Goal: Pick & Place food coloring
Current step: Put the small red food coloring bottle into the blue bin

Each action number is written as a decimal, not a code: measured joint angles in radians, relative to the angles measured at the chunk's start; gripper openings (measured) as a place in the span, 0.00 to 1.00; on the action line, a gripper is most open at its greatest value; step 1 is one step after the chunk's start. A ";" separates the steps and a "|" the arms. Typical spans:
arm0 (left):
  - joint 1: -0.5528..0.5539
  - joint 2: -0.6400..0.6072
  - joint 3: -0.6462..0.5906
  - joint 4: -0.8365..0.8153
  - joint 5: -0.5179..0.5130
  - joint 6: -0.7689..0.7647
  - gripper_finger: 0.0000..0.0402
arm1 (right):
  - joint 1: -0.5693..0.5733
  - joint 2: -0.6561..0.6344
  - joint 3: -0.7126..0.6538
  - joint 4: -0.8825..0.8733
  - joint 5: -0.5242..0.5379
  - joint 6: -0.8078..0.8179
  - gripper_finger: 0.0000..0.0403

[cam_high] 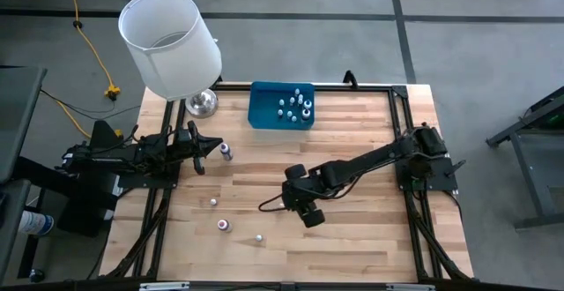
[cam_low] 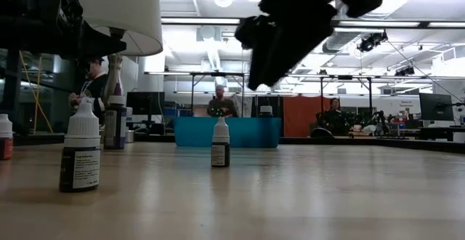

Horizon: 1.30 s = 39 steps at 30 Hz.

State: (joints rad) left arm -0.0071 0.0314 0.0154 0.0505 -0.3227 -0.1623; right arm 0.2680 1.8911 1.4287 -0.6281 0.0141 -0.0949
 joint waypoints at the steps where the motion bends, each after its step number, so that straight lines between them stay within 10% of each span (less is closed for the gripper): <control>1: 0.000 0.000 0.000 0.000 0.000 0.000 0.00 | 0.000 0.009 0.014 -0.003 0.006 -0.001 0.39; 39: 0.000 0.000 0.000 0.000 0.000 0.000 0.00 | -0.026 0.195 0.128 0.027 -0.004 0.011 0.38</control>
State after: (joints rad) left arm -0.0071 0.0315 0.0156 0.0505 -0.3225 -0.1623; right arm 0.2421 2.0865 1.5562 -0.6007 0.0099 -0.0841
